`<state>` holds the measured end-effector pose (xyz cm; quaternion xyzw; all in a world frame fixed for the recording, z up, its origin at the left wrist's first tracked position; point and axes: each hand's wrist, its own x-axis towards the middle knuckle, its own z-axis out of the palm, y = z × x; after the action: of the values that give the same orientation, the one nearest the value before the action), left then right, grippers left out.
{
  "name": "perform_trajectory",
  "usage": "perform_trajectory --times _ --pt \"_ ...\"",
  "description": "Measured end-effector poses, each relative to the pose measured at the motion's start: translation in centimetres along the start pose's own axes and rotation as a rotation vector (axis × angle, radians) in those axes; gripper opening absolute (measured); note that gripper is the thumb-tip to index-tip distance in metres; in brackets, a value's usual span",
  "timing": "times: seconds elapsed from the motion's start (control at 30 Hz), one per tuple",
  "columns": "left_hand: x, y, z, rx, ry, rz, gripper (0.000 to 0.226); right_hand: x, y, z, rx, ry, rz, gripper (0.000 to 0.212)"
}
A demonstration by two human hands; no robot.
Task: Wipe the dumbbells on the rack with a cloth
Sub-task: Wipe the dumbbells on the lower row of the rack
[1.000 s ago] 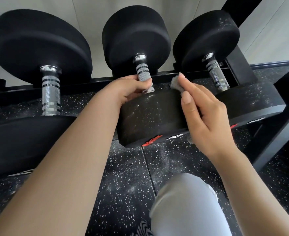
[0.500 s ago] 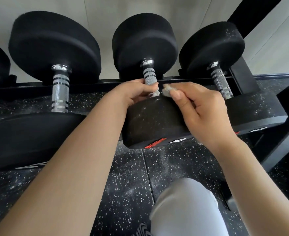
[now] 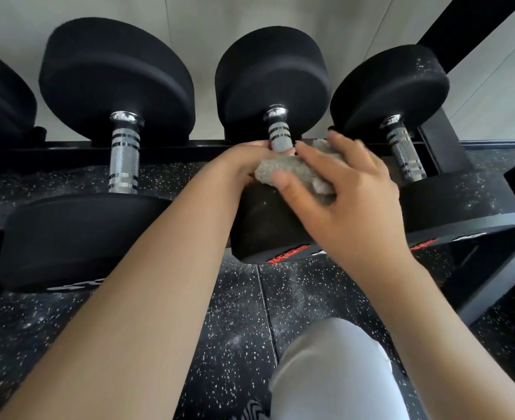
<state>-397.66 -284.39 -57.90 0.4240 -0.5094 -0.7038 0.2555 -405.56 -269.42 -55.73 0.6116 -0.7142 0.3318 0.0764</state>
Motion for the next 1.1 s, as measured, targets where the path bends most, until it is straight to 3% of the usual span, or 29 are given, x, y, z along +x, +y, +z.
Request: perform_trajectory --times 0.1,0.17,0.2,0.23,0.27,0.37,0.4,0.5,0.6,0.67,0.77,0.97,1.1 --pt "-0.8 -3.1 0.4 0.070 -0.003 0.098 0.024 -1.0 -1.4 1.1 -0.233 0.080 -0.227 0.043" --pt "-1.9 -3.0 0.8 0.099 0.223 0.114 0.016 -1.3 -1.6 1.5 -0.226 0.059 -0.454 0.030" --pt "-1.5 -2.4 1.0 0.064 0.166 0.056 0.021 -1.2 -1.2 1.3 -0.188 0.040 -0.548 0.025" --pt "-1.9 -1.3 0.7 -0.039 -0.025 -0.049 0.027 -0.7 -0.6 1.0 -0.138 0.024 -0.602 0.023" --pt "-2.2 -0.7 -0.1 -0.068 -0.098 -0.065 0.028 0.1 0.0 0.5 -0.077 0.005 -0.595 0.023" --pt "-1.4 0.0 -0.8 -0.023 0.036 -0.040 0.033 2.1 0.8 -0.8 0.088 -0.053 -0.436 0.025" --pt "-1.1 -0.2 -1.2 -0.018 -0.009 -0.005 0.036 1.9 0.7 -0.7 0.052 -0.040 -0.446 0.024" --pt "-1.2 -0.3 -0.3 0.038 -0.065 -0.029 0.035 0.1 -0.3 0.5 -0.097 -0.042 -0.714 0.019" --pt "-0.8 -0.3 -0.4 0.001 -0.093 -0.014 0.035 0.1 -0.1 0.2 -0.071 -0.204 -1.015 0.023" --pt "-0.9 -0.3 -0.2 0.041 -0.090 -0.014 0.036 1.8 0.5 -0.4 -0.024 -0.238 -1.001 0.022" --pt "-0.7 -0.8 -0.5 -0.013 -0.109 -0.016 0.028 2.7 -0.1 -0.1 -0.020 -0.164 -0.826 0.009" --pt "-0.8 -0.6 -0.1 -0.017 -0.069 0.009 0.033 0.9 -0.4 -0.2 -0.040 -0.416 -1.104 0.002" --pt "-0.6 -0.5 -0.5 -0.039 -0.061 -0.036 0.031 3.1 0.8 -0.7 0.052 -0.195 -0.745 0.014"
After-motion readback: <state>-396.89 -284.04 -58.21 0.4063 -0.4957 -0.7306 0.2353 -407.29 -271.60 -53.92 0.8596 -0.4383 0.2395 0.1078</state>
